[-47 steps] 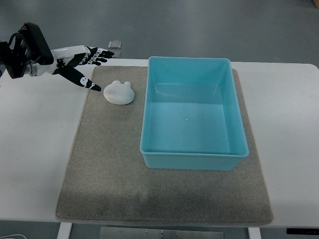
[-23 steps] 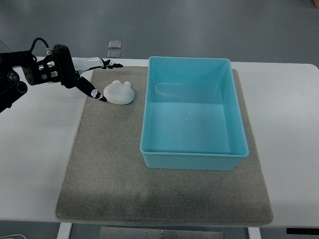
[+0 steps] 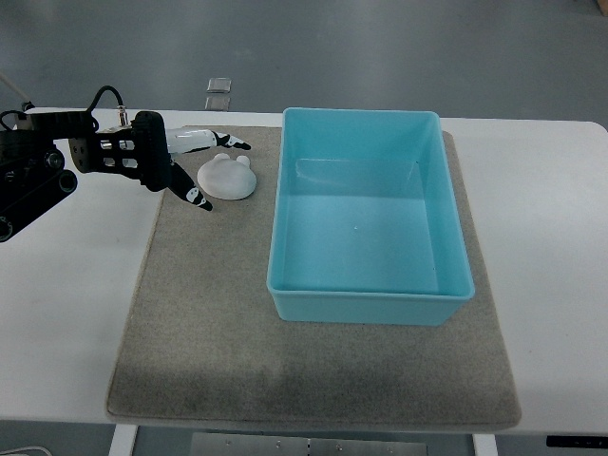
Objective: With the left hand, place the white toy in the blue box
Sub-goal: 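Close the left hand fingers around the white rabbit toy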
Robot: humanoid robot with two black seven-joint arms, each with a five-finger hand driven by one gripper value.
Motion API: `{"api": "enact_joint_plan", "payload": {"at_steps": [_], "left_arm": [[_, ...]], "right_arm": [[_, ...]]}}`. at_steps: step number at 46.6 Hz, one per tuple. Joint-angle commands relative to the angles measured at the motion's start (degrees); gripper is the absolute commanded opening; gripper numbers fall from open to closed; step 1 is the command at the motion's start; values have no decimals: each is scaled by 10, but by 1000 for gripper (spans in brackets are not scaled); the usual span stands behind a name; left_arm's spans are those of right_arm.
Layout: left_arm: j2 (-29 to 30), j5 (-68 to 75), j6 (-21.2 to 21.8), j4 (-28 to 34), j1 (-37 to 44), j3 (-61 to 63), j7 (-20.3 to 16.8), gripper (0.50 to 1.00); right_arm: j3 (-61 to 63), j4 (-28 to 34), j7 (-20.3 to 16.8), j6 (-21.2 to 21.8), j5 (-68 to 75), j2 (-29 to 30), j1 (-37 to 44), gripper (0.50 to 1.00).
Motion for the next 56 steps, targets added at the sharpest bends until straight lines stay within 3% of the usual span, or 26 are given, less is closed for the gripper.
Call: {"api": "enact_joint_plan", "payload": {"at_steps": [1,30,42,56], "left_arm": [[-1,8,5,1,-2,6,-1,990],[-17,35,24,18,-9,21,0,973],[-17,36,24,17,-10,21,1,866],[-18,36,24,17,-10,32,2,825]], "right_arm": [[0,0,0,0,0,0,0,936],[0,0,0,0,0,0,0,936],[0,0,0,0,0,0,0,936],[0,0,0,0,0,0,0,936]]}}
